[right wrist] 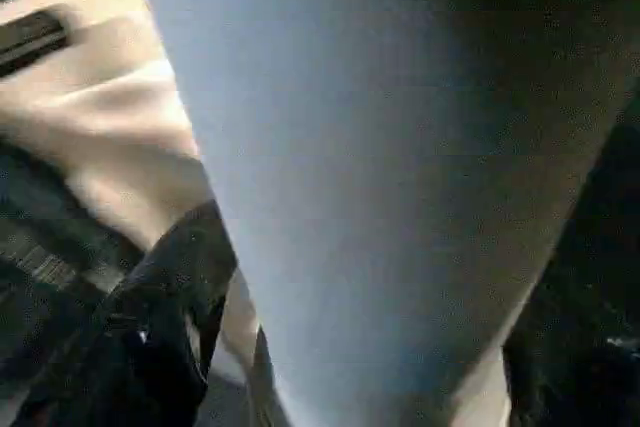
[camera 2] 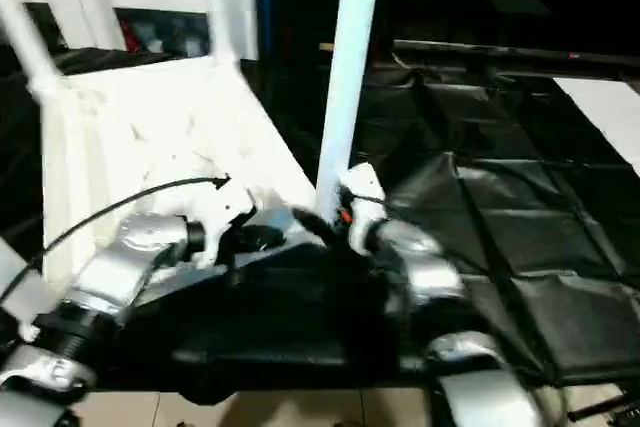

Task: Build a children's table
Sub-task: Rotate leg to tighten

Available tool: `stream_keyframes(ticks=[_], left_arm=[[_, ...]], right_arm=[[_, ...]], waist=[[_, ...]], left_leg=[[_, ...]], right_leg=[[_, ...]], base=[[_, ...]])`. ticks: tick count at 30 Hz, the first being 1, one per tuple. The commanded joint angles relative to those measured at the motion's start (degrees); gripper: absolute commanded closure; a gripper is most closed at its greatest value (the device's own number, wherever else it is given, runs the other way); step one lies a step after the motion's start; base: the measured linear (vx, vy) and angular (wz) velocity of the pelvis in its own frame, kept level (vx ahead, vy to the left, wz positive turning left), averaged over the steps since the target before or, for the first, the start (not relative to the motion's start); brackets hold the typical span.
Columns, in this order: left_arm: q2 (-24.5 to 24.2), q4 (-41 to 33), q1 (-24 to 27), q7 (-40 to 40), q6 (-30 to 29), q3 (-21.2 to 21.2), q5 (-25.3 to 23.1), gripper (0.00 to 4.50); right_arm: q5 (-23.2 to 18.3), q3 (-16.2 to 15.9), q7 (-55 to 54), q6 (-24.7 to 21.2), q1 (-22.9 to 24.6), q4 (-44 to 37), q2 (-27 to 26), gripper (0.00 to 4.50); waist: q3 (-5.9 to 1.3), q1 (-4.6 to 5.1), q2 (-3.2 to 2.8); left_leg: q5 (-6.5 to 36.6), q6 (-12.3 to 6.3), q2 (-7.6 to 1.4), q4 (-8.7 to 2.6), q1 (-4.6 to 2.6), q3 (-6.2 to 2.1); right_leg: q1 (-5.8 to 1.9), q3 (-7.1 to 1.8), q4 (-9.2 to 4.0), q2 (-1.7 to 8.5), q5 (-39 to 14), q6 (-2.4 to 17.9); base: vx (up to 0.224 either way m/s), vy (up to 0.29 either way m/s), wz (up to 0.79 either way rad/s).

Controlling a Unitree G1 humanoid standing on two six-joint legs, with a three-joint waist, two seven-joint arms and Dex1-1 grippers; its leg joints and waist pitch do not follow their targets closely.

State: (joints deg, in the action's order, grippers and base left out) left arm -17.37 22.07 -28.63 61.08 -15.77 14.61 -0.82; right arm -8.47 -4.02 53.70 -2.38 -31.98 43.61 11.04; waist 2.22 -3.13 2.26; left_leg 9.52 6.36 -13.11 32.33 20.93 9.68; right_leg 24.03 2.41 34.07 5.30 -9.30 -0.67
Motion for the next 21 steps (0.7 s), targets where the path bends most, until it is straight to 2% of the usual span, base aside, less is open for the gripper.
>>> stream_keyframes(ticks=[1,3,4,5,6,8,10,11,13,16,17,21], left_arm=[[0.48,-0.01,-0.37,4.12,1.0,4.5,0.07,4.5],[-1.21,1.05,-1.02,6.62,1.91,4.69,-0.18,4.5],[-1.25,1.08,-1.04,6.68,1.93,4.69,-0.18,4.5],[-2.62,2.13,-1.66,8.64,2.94,4.61,-0.19,4.5],[-3.81,3.19,-2.29,10.18,3.87,4.67,-0.29,4.5],[-4.34,3.57,-2.55,10.79,4.33,4.79,-0.41,4.5],[-4.8,3.85,-2.81,11.37,4.54,4.84,-0.35,4.5],[-5.01,4.0,-2.98,11.67,4.55,4.81,-0.26,4.5],[-5.4,4.51,-3.44,12.53,4.78,4.73,-0.05,4.5],[-5.58,5.09,-3.77,13.13,5.15,4.85,0.08,4.5],[-5.61,5.22,-3.81,13.26,5.29,4.95,0.16,4.5],[-5.31,5.02,-3.52,13.17,5.17,5.0,0.35,4.5]], right_arm=[[-1.23,-4.54,8.78,-2.24,0.92,-3.7,0.05,0.82],[-2.18,-5.69,14.48,-4.53,1.87,-5.92,2.51,0.82],[-2.2,-5.71,14.59,-4.59,1.89,-5.97,2.56,0.82],[-2.89,-6.67,18.06,-6.76,2.5,-7.53,4.22,0.82],[-3.33,-7.5,20.45,-8.19,2.92,-8.66,5.33,0.82],[-3.48,-7.81,21.48,-8.93,3.13,-9.26,5.68,0.82],[-3.57,-8.02,22.45,-9.8,3.42,-10.09,5.98,0.82],[-3.64,-8.13,22.92,-10.31,3.56,-10.54,6.12,1.08],[-3.81,-8.52,23.87,-11.68,4.05,-12.03,6.44,1.08],[-4.04,-9.0,24.48,-12.88,4.41,-13.2,6.64,1.26],[-4.17,-9.2,24.69,-13.3,4.49,-13.48,6.75,1.45],[-3.98,-8.97,23.8,-13.76,4.53,-13.43,6.36,1.66]], waist=[[-3.43,-0.2,-0.39],[-3.26,-0.82,-0.25],[-3.2,-1.0,-0.37],[-3.16,-1.11,-0.31],[-3.19,-1.68,-0.39],[-3.08,-2.12,-0.35],[-3.12,-2.26,-0.27],[-3.08,-2.29,-0.26],[-3.07,-2.34,-0.28],[-3.19,-2.47,-0.23],[-3.23,-2.53,-0.12],[-3.39,-2.69,-0.19]], left_leg=[[13.16,-4.31,0.39,-3.19,-0.43,1.24],[14.53,-4.48,0.35,-3.24,-0.74,1.34],[15.03,-3.95,0.21,-3.37,-0.65,1.34],[15.18,-3.66,0.24,-3.4,-0.62,1.31],[15.83,-3.32,0.15,-3.34,-0.96,1.39],[16.63,-2.67,0.11,-3.51,-0.84,1.37],[17.32,-1.74,0.09,-3.55,-0.9,1.34],[17.32,-1.54,0.11,-3.6,-0.78,1.27],[17.18,-1.25,0.18,-3.69,-0.74,1.18],[16.2,-1.05,0.2,-3.65,-0.58,1.15],[15.77,-1.09,0.23,-3.6,-0.59,1.18],[14.05,-1.16,0.24,-3.5,-0.44,1.17]], right_leg=[[-3.12,-1.08,-3.07,0.97,-6.28,14.61],[-2.99,-1.08,-3.23,0.91,-8.11,14.56],[-2.99,-1.1,-3.22,1.08,-9.37,14.46],[-3.03,-1.06,-3.32,1.06,-10.21,14.2],[-2.85,-1.07,-3.38,1.03,-11.5,13.73],[-2.82,-1.11,-3.46,1.12,-13.23,13.09],[-2.69,-1.19,-3.55,1.27,-14.63,12.71],[-2.75,-1.17,-3.55,1.33,-15.01,12.54],[-2.77,-1.15,-3.65,1.33,-16.08,11.83],[-2.85,-1.16,-3.58,1.39,-15.58,11.55],[-2.85,-1.16,-3.54,1.35,-15.07,11.56],[-3.0,-1.12,-3.13,1.34,-12.12,12.29]], base=[[0.0,0.0,0.0],[0.0,0.0,0.0],[0.0,0.0,0.0],[0.0,0.0,0.0],[0.0,0.0,0.0],[0.0,0.0,0.0],[0.0,0.0,0.0],[0.0,0.0,0.0],[0.0,0.0,0.0],[0.0,0.0,0.0],[0.0,0.0,0.0],[0.0,0.0,0.0]])
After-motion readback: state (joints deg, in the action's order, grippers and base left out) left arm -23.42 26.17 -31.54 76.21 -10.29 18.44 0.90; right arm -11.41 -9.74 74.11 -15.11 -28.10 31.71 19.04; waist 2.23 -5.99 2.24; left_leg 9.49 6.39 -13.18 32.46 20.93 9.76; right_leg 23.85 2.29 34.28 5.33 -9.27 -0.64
